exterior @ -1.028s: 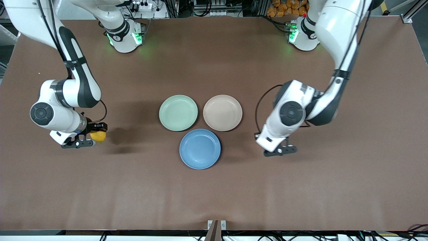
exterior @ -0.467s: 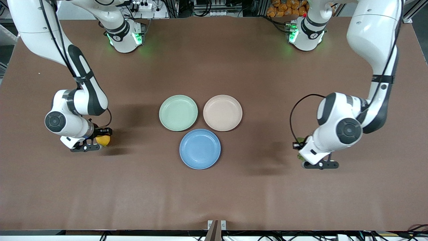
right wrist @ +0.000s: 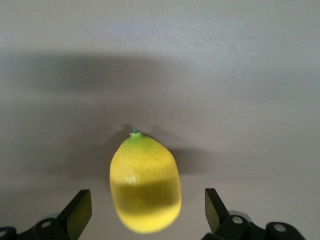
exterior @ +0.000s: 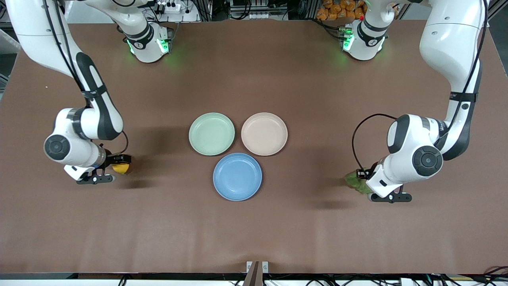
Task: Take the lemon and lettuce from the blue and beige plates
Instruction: 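Carry the lettuce with the left gripper while the right gripper lowers the lemon, then open the left gripper to drop the lettuce on the table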
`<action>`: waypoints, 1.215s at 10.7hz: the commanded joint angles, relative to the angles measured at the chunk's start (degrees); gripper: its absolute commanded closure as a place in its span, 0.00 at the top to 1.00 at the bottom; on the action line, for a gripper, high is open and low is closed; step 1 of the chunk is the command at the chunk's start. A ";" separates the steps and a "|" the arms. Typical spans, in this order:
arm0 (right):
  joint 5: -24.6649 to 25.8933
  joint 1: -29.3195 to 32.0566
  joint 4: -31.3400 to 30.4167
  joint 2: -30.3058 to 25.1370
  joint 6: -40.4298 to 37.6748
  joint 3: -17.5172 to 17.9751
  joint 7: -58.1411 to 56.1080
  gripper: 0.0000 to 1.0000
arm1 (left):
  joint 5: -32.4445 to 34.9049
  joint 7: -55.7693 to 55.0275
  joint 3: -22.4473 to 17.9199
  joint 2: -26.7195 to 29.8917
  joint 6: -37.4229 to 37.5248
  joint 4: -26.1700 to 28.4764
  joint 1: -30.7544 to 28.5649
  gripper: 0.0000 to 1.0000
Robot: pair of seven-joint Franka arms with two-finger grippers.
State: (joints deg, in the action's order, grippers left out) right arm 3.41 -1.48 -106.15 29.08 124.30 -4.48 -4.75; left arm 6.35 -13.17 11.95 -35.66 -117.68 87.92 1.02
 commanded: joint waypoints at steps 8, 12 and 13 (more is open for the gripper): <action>-2.00 1.04 4.37 -23.52 -21.88 3.16 -0.70 1.00 | -1.33 -1.50 0.70 20.50 0.52 19.71 -1.72 1.00; -1.91 2.18 17.61 -25.30 -38.75 3.16 -0.70 1.00 | -3.88 -1.33 0.26 35.63 0.61 33.18 -1.99 1.00; -1.91 2.18 19.99 -25.47 -41.31 3.16 -0.61 1.00 | -3.98 -1.33 0.26 37.74 0.78 34.59 -1.99 1.00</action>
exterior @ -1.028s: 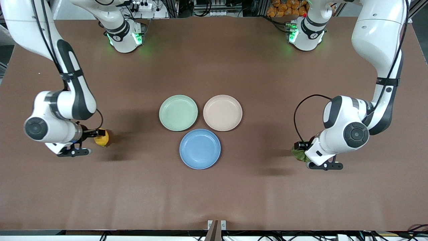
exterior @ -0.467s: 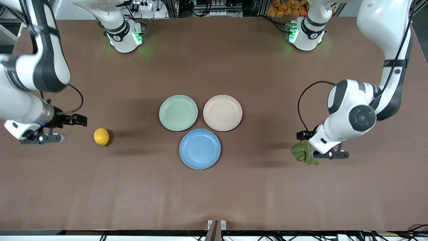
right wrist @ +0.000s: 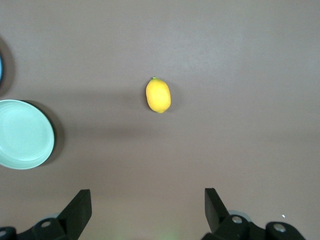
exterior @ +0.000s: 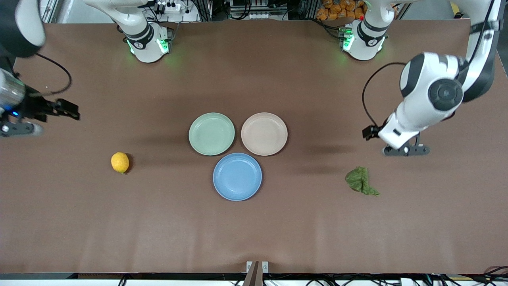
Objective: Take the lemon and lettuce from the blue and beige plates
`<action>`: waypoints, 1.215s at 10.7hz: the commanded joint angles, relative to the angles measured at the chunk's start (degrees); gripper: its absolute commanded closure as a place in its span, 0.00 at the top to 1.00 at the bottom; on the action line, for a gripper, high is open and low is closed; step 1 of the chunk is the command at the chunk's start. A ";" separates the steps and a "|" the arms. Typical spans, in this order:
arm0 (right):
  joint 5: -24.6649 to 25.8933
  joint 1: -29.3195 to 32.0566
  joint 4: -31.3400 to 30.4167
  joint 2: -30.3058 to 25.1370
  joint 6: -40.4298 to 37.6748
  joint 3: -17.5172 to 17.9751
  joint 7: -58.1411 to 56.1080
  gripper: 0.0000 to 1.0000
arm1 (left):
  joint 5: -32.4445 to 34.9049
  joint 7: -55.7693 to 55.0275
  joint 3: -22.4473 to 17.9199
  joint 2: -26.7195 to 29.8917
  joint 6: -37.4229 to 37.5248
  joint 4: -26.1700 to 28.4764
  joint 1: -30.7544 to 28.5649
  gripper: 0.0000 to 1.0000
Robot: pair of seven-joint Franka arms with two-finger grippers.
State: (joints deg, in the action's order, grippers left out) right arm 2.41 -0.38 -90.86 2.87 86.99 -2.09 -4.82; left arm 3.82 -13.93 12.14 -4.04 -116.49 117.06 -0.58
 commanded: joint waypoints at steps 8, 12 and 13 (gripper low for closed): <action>-0.83 -0.41 9.56 -1.29 -3.41 -0.63 -0.19 1.00 | -1.18 1.27 -0.10 7.56 8.16 -10.50 -0.04 1.00; -0.83 -0.24 9.56 -0.94 -2.00 -0.72 -0.19 1.00 | -3.27 7.51 -2.04 7.03 24.45 -24.13 0.67 1.00; -0.92 -0.24 9.56 -0.94 -2.00 -0.72 -0.45 1.00 | -4.42 8.48 -2.12 6.94 26.56 -26.16 0.58 1.00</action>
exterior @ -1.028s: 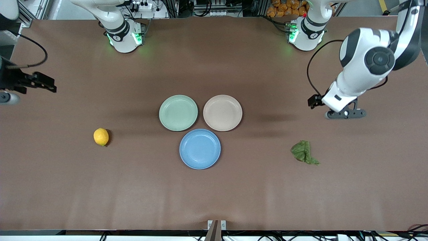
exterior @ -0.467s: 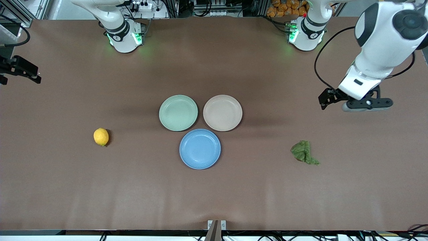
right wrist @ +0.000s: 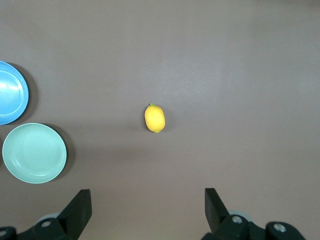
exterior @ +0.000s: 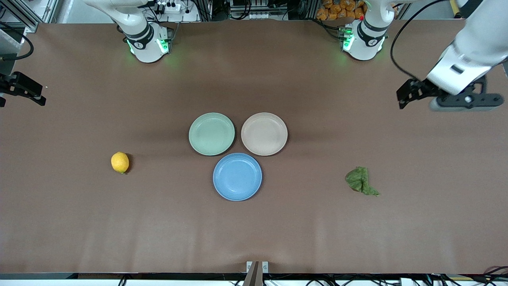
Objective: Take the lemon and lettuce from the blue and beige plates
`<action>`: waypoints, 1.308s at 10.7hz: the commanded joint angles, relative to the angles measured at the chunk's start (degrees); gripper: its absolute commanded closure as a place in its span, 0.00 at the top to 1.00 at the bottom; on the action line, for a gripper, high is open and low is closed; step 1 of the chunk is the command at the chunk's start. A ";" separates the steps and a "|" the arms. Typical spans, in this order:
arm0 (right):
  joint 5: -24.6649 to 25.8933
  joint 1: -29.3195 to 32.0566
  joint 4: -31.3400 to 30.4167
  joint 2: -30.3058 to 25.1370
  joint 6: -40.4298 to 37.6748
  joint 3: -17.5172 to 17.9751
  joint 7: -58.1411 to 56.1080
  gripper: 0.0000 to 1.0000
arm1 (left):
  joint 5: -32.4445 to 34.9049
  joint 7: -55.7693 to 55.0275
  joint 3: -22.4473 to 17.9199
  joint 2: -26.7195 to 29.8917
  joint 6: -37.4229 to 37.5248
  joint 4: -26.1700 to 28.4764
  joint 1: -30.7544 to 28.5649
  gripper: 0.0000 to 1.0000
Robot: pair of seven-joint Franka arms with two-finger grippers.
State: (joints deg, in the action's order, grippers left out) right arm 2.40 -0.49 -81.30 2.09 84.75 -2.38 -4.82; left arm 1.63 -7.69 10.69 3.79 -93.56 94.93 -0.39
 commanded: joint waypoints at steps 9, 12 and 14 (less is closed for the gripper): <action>-1.17 -0.30 0.27 -0.41 -0.46 -0.79 -0.72 1.00 | -2.68 2.42 -0.31 -0.89 9.53 -9.49 -0.41 1.00; -4.68 -0.04 0.44 -0.42 -0.55 -1.05 -0.89 1.00 | -2.77 2.16 -0.14 -1.07 9.53 -9.50 -0.23 1.00; -4.69 -0.13 0.44 -0.42 -0.55 -1.58 -0.81 1.00 | -2.77 1.81 -0.14 -1.07 9.53 -9.50 -0.05 1.00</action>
